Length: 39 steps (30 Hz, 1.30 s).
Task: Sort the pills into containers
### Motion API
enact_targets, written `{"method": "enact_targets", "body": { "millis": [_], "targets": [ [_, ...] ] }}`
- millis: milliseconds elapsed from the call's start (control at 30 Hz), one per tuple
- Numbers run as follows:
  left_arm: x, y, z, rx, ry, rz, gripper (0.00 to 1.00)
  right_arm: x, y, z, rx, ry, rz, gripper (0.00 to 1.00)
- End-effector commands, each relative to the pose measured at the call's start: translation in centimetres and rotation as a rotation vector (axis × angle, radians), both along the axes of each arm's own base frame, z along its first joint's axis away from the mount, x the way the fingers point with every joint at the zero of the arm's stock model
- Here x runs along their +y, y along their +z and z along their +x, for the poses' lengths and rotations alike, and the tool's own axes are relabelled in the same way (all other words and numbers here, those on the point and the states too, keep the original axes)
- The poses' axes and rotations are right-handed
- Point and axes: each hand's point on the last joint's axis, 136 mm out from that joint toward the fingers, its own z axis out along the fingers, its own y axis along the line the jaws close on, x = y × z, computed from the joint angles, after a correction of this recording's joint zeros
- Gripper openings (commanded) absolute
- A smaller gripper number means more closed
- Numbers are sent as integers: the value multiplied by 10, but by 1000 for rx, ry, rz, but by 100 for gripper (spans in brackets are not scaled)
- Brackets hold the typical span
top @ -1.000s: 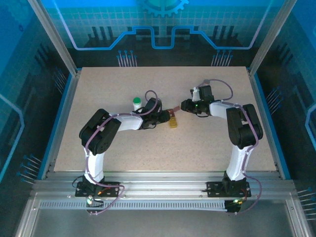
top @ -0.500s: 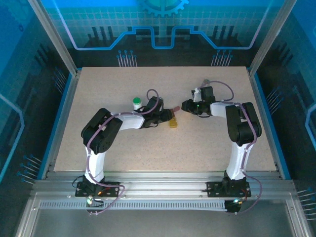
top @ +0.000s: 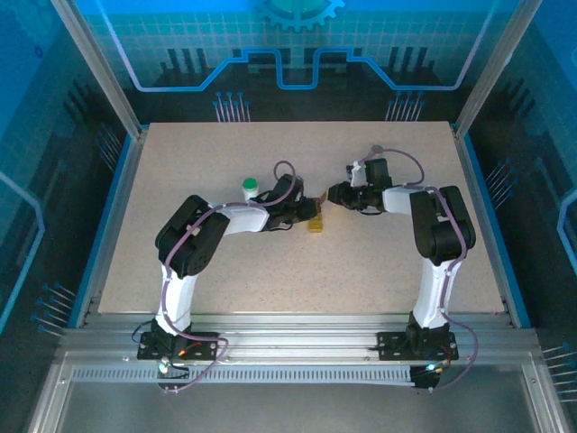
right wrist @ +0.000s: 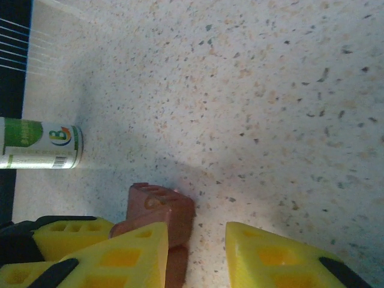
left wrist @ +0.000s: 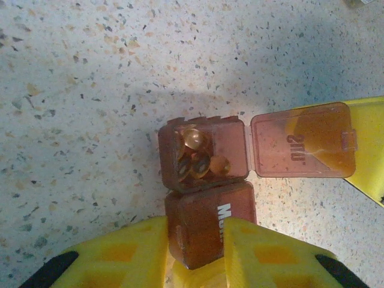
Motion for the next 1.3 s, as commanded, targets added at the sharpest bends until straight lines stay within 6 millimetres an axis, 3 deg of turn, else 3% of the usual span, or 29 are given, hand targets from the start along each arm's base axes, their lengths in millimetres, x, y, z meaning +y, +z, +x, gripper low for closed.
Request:
{"method": "enact_targets", "body": {
  "millis": [0,533,800,967,1067,1267],
  "targets": [
    [0,-18,-8,30,-58,68,29,19,9,2,-23,51,41,32],
    [8,-26,-12,35,-60,84,28,17,-25,-7,30,92,-331,43],
    [12,-23,-9,29,-44,77,27,2,-52,-21,98,125,-549,41],
    [15,-20,-7,24,-29,58,27,-5,-66,-29,142,114,-561,37],
    [13,-14,-5,16,-30,40,27,8,-56,-29,125,127,-480,37],
    [2,9,-1,-12,-33,-35,27,34,-6,-10,35,114,-299,37]
  ]
}}
